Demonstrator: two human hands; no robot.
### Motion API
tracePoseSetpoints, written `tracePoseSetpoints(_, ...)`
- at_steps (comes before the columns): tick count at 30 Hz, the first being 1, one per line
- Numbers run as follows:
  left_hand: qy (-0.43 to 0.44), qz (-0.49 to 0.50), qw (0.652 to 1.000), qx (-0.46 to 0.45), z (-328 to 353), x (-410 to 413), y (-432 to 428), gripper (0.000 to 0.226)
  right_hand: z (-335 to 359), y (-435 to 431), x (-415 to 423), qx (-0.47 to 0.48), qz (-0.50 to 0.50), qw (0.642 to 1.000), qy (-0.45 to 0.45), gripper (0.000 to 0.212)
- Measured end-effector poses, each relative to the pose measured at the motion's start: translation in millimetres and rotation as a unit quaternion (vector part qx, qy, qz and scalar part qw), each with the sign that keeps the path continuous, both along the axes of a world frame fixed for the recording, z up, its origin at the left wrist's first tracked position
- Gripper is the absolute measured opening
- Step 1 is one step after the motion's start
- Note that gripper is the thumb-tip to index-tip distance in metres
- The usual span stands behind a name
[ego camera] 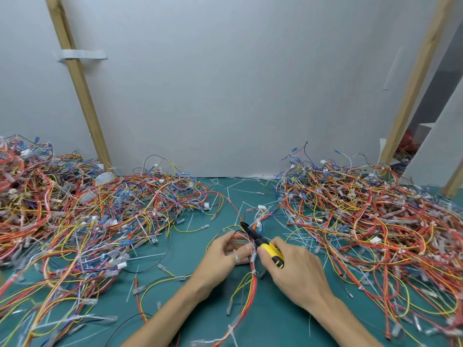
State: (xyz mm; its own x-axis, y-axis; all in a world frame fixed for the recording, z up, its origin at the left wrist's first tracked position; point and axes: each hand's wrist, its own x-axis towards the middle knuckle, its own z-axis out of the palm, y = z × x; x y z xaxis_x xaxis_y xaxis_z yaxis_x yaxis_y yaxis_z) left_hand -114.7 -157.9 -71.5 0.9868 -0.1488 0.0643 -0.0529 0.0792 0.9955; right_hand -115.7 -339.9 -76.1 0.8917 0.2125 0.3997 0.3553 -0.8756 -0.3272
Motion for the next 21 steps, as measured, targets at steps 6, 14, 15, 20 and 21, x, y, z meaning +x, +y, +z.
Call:
tracePoseSetpoints(6,0.065,-0.07,0.984,-0.152,-5.1,-2.7,-2.8,0.049,-3.0,2.6,1.4,-0.025,0.008,1.0,-0.005,0.049)
tracePoseSetpoints(14,0.015,-0.002,1.0,-0.018,-7.3,0.8,-5.1,0.014,-0.7,-7.6,7.5,-0.008,0.014,1.0,-0.006,0.054)
tracePoseSetpoints(15,0.009,0.01,1.0,-0.001,-7.7,0.6,-5.1,0.017,-0.9,-8.2,8.0,-0.008,0.017,1.0,-0.006,0.053)
tracePoseSetpoints(20,-0.027,0.025,0.997,0.075,-6.0,0.2,-3.9,0.012,-0.7,-14.8,12.2,0.008,0.042,0.999,0.022,0.05)
tracePoseSetpoints(21,-0.03,0.021,0.997,0.075,-5.7,-0.2,-4.2,0.012,-0.4,-16.7,13.2,0.016,0.049,0.998,0.033,0.052)
